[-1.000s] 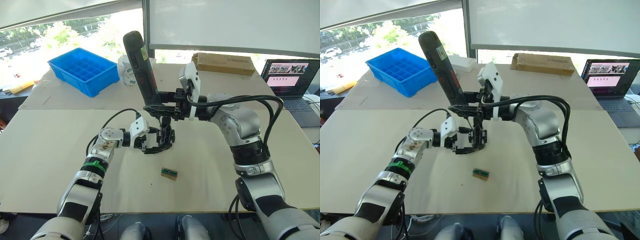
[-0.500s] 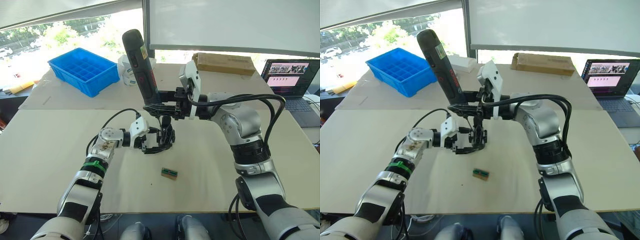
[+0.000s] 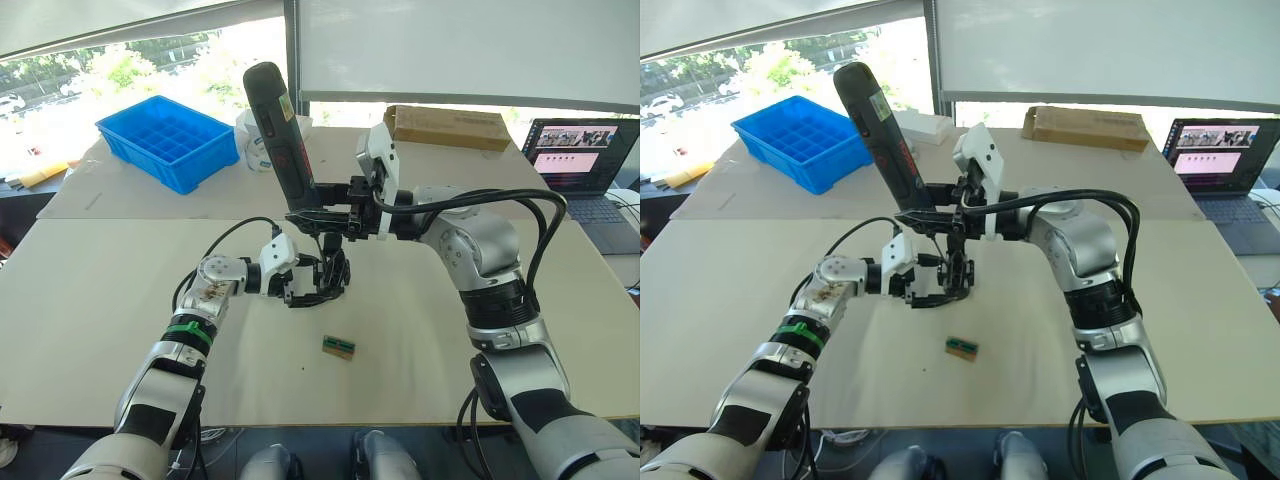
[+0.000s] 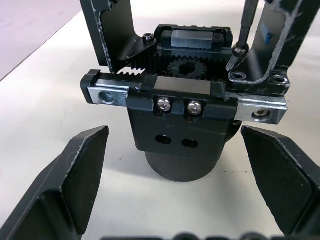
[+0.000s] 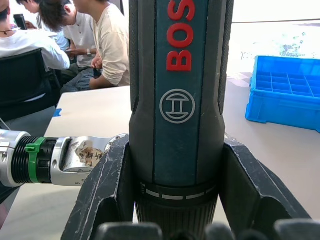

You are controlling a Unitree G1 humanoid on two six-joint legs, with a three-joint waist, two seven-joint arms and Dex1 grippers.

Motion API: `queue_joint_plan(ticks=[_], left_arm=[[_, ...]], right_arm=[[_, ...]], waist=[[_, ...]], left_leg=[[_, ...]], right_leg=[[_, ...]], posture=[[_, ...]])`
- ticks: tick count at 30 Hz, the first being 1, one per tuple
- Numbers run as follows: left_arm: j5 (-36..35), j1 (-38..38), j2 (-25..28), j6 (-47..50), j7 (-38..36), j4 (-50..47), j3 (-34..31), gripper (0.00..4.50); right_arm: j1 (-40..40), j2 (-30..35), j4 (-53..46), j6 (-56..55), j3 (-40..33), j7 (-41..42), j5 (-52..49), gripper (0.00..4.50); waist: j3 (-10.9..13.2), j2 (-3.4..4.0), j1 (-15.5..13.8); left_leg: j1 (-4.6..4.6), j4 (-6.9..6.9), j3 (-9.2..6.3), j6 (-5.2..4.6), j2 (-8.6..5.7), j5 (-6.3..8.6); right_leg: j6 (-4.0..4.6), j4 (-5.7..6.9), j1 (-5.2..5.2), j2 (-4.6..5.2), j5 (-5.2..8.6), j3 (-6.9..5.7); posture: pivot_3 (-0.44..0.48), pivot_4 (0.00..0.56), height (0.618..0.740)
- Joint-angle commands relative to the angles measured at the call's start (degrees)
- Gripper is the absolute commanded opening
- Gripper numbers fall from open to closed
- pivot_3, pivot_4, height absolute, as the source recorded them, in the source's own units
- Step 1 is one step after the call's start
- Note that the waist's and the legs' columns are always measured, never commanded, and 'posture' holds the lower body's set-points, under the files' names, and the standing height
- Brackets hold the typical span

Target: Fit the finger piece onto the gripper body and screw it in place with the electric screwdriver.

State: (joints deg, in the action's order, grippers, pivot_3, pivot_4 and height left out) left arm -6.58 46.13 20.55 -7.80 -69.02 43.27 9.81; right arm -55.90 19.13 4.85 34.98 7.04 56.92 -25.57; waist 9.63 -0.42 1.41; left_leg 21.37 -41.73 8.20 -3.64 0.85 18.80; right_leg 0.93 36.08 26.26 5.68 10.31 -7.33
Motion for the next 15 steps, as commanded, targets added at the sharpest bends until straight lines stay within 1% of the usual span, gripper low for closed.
queue_joint_plan(ticks=[1,15], left_arm=[[0.0,0.2,0.0,-1.9,0.0,-1.3,-0.7,4.5],[0.0,0.2,-0.1,-2.1,0.0,-1.1,-0.7,4.5]], right_arm=[[-2.6,-0.1,-2.6,-0.5,-2.1,-0.2,-1.8,1.92],[-3.4,-0.6,-4.2,1.4,-2.9,-1.1,-3.1,1.92]], waist=[[0.0,0.0,0.0],[0.0,0.0,0.0]], left_leg=[[0.0,0.0,0.0,0.0,0.0,0.0],[0.0,0.0,0.0,0.0,0.0,0.0]], right_leg=[[0.0,0.0,0.0,0.0,0.0,0.0],[0.0,0.0,0.0,0.0,0.0,0.0]], posture=[[0.0,0.15,0.738],[0.0,0.15,0.738]])
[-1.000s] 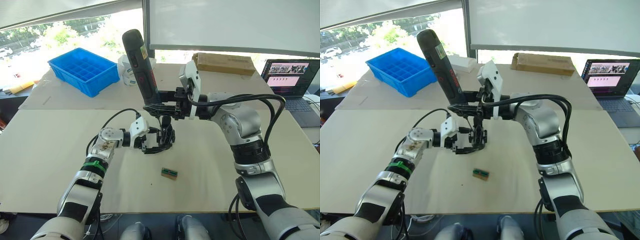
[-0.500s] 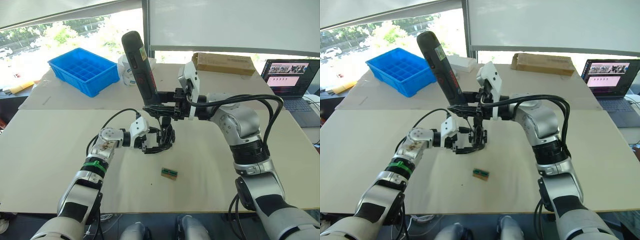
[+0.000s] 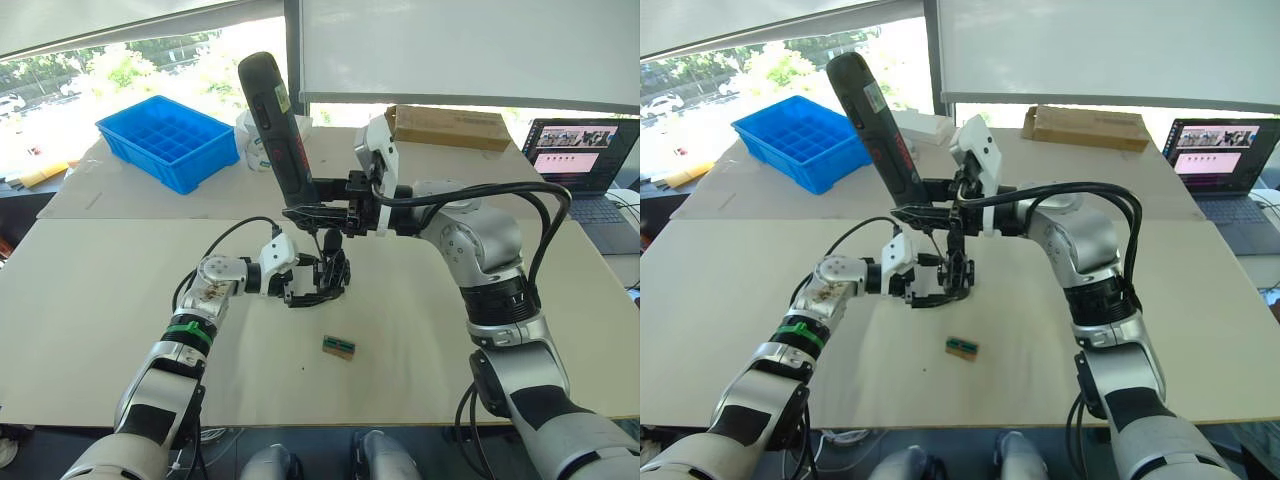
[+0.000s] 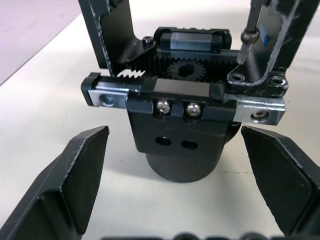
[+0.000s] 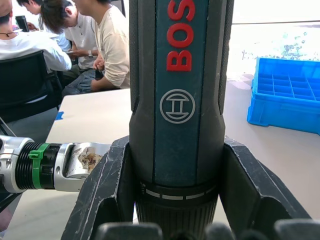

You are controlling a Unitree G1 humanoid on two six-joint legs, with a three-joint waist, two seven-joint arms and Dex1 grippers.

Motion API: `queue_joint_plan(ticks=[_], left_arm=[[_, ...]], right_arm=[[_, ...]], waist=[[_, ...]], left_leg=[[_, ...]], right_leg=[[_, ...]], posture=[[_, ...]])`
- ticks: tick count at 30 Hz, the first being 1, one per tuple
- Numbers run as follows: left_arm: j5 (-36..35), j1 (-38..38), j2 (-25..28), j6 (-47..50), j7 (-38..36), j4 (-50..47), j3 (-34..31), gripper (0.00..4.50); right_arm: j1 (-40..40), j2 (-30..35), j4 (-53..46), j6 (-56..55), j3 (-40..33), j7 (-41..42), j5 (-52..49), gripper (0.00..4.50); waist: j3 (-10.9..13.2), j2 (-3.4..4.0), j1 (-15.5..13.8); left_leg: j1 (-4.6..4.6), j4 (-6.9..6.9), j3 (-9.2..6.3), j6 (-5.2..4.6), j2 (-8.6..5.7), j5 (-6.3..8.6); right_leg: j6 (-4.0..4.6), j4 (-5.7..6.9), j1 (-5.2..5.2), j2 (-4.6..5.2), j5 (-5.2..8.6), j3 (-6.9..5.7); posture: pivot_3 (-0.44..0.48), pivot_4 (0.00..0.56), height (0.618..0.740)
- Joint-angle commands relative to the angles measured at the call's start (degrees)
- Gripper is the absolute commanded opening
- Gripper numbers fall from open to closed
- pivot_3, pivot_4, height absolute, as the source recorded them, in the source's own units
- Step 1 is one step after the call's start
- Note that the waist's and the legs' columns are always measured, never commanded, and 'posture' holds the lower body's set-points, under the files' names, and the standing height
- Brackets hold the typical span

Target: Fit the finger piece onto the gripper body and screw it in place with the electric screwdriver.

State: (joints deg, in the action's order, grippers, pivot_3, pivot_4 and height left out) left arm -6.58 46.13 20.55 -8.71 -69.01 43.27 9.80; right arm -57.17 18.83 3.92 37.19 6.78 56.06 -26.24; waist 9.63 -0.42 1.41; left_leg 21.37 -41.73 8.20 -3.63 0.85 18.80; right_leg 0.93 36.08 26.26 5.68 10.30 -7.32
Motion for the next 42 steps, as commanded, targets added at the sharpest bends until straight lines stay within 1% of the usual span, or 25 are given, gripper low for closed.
queue_joint_plan(ticks=[1,32,42], left_arm=[[0.0,0.2,-0.1,-1.2,0.0,-1.0,-0.7,4.5],[0.0,0.4,0.3,-1.1,0.0,-0.9,-0.8,4.5],[0.0,0.2,0.2,-1.2,0.0,-1.1,-0.7,4.5]], right_arm=[[-2.1,-0.3,-3.4,-0.6,-2.6,-0.3,-2.4,1.92],[0.8,-1.3,-2.6,-2.7,-1.8,-1.2,-0.7,1.92],[-0.3,-0.9,-1.7,-3.5,-1.8,-0.4,-0.4,1.92]], waist=[[0.0,0.0,0.0],[0.0,0.0,0.2],[0.0,0.0,0.2]], left_leg=[[0.0,0.0,0.0,0.0,0.0,0.0],[0.0,0.0,0.0,0.0,0.0,0.0],[0.0,0.0,0.0,0.0,0.0,0.0]], right_leg=[[0.0,0.0,0.0,0.0,0.0,0.0],[0.0,0.01,0.0,0.0,0.0,0.01],[0.0,0.0,0.0,0.0,0.0,0.0]], posture=[[0.0,0.15,0.738],[0.0,0.15,0.738],[0.0,0.15,0.738]])
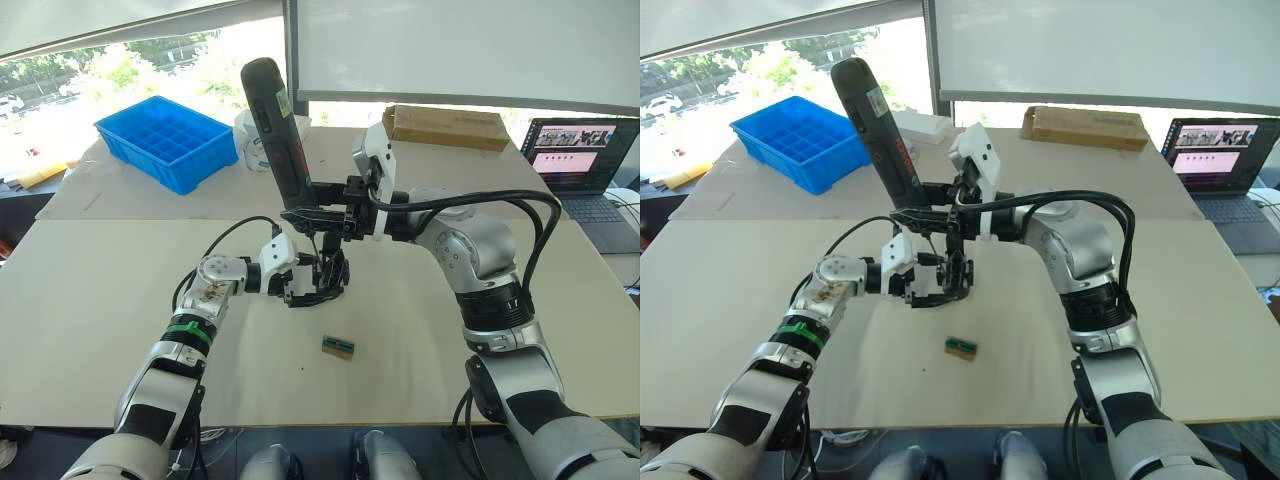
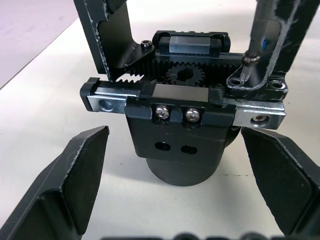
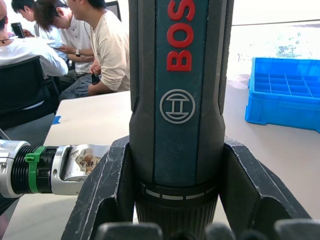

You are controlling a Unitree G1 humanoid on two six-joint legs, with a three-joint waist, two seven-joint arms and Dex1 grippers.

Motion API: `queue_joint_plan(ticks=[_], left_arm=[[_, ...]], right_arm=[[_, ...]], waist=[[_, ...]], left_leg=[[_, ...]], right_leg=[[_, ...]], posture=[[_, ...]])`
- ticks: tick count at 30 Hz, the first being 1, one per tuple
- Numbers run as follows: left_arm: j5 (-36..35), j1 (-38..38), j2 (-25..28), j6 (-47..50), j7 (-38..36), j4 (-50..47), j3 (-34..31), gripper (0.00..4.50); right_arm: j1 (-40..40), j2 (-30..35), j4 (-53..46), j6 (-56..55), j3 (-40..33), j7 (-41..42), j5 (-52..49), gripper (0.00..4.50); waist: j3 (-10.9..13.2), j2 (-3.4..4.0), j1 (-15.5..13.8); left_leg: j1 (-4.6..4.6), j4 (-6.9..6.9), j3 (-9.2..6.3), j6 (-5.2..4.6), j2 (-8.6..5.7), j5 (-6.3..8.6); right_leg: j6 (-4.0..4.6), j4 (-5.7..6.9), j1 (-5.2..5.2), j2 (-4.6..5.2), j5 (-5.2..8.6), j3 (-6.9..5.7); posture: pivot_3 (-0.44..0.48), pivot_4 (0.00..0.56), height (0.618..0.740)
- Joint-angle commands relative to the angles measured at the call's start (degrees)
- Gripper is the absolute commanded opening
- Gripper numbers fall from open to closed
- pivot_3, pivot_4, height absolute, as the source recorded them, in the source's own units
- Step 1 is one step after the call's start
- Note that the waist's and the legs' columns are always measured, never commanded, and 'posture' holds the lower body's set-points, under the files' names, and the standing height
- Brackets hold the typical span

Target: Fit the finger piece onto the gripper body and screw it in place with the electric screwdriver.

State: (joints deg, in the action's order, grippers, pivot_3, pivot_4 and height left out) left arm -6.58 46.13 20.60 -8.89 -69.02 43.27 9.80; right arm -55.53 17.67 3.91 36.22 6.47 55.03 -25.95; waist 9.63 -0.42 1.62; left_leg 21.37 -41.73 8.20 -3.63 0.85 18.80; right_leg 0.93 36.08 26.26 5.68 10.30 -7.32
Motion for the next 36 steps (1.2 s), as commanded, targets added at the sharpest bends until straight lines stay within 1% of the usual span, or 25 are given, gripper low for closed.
queue_joint_plan(ticks=[1,36], left_arm=[[0.1,0.2,0.1,-1.0,0.0,-1.0,-0.7,4.5],[0.4,-0.1,0.5,-0.9,0.0,-1.0,-0.5,4.5]], right_arm=[[-2.1,0.3,-1.7,-2.5,-1.5,0.7,-0.8,1.92],[-0.9,-0.5,-1.6,-3.2,-1.1,0.2,-0.7,1.92]], waist=[[0.0,0.0,0.0],[0.0,0.0,0.5]], left_leg=[[0.0,0.0,0.0,0.0,0.0,0.0],[0.0,0.0,0.0,0.0,0.0,0.0]], right_leg=[[0.0,0.0,0.0,0.0,0.0,0.0],[0.0,0.01,0.0,0.0,0.0,0.0]], posture=[[0.0,0.15,0.738],[0.0,0.15,0.738]])
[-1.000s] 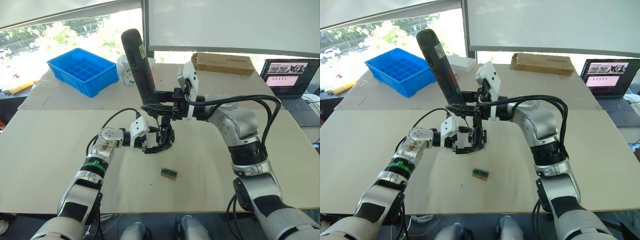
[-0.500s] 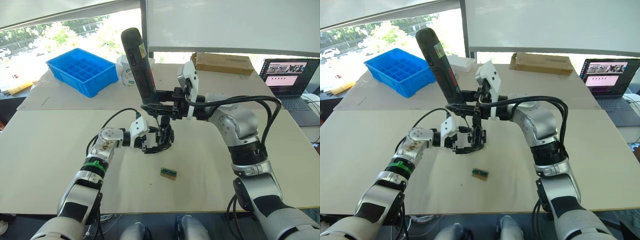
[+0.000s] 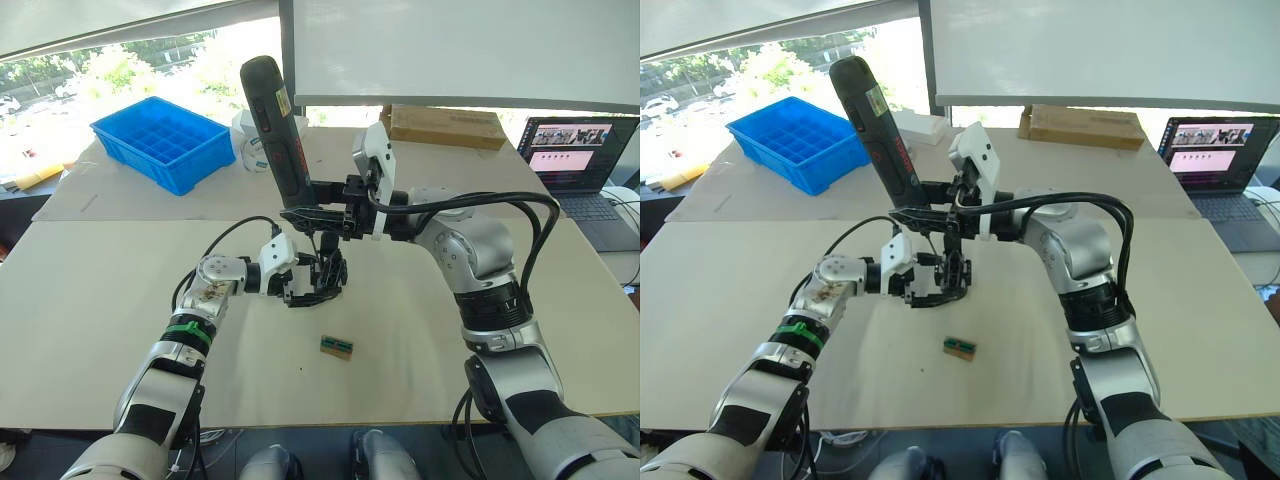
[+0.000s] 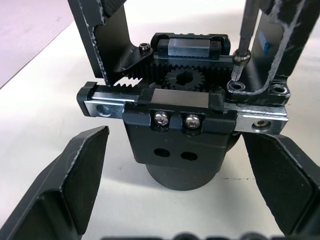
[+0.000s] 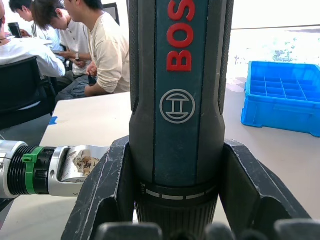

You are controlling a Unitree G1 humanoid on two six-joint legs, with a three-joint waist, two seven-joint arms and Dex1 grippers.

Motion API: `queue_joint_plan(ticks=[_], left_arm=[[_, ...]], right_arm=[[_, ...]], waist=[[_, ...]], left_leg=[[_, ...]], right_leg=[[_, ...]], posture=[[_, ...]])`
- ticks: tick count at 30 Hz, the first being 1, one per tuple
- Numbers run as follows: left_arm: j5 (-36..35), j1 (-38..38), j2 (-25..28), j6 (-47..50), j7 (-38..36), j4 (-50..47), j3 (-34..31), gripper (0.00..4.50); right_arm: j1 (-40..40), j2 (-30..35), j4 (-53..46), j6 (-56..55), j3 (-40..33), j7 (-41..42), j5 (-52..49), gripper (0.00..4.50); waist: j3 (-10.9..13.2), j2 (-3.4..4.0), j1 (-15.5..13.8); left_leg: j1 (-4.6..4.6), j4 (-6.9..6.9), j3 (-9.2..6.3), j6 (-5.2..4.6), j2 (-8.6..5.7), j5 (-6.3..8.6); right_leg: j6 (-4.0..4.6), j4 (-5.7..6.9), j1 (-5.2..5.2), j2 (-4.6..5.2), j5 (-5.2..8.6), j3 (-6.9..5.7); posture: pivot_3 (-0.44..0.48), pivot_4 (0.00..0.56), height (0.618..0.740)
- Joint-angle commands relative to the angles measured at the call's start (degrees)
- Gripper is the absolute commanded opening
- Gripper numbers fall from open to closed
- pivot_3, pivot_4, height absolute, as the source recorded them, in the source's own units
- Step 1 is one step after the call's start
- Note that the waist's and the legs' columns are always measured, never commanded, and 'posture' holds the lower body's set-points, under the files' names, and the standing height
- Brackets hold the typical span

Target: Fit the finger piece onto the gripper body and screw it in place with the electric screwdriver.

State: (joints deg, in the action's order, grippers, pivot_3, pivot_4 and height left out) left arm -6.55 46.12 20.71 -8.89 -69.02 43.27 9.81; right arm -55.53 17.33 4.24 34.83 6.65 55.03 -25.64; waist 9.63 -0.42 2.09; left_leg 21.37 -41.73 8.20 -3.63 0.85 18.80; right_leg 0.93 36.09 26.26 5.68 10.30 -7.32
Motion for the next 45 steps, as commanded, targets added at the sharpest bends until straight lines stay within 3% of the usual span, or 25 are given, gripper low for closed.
queue_joint_plan(ticks=[1,45], left_arm=[[0.4,-0.1,0.4,-0.9,0.0,-1.0,-0.5,4.5],[0.7,-0.4,0.2,-0.9,0.4,-0.9,-0.7,4.5]], right_arm=[[-0.8,-0.2,-2.1,-1.8,-1.3,0.2,-1.0,1.92],[2.0,1.1,-2.8,-5.1,-0.7,2.1,0.4,1.92]], waist=[[0.0,0.0,0.0],[0.0,0.0,0.0]], left_leg=[[0.0,0.0,0.0,0.0,0.0,0.0],[0.0,0.0,0.0,0.0,-0.01,0.0]], right_leg=[[0.0,0.0,0.0,0.0,0.0,0.0],[0.0,0.0,-0.01,0.01,0.0,0.0]], posture=[[0.0,0.15,0.738],[0.0,0.15,0.738]])
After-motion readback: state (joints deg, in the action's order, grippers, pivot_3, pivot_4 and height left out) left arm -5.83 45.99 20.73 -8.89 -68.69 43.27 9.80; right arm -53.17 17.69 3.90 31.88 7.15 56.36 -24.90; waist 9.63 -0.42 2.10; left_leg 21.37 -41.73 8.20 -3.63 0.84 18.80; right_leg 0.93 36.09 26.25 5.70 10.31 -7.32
